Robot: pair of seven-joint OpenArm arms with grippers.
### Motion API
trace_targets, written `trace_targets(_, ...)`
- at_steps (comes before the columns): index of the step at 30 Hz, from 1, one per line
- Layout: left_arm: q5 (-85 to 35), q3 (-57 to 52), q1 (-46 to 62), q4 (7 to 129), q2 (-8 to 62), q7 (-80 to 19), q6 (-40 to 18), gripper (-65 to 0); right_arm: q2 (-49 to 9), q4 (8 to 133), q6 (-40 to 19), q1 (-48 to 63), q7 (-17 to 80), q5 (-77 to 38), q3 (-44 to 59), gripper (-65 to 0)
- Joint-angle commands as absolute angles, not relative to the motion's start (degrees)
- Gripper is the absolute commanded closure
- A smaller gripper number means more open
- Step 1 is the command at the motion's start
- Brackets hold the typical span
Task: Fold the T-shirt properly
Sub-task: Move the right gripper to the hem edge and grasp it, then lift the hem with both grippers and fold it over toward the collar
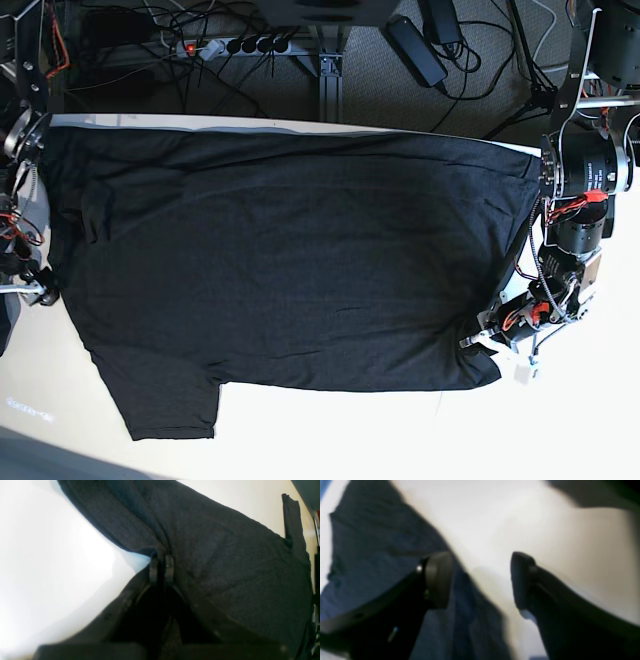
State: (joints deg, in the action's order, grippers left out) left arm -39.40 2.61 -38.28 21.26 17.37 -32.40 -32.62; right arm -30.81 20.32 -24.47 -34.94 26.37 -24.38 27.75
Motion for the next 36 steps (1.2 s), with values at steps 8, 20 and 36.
trace_targets(8, -37.5, 2.7, -39.0, 21.3, 17.9, -34.9, -32.4, 0.0, -24.8, 20.7, -26.9, -37.4, 29.4, -21.3, 25.5, -37.7)
trace_targets(20, -37.2, 2.7, -39.1, 21.3, 18.3, -33.8, -33.7, 0.0, -24.5, 25.8, -27.2, -40.5, 29.6, -21.2, 8.1, -22.7)
trace_targets(36, -46.3, 2.7, -40.1, 23.4, 20.9, -42.1, -40.0, 0.0, -30.2, 34.0, -27.8, -40.4, 35.5, -24.7, 8.0, 0.0)
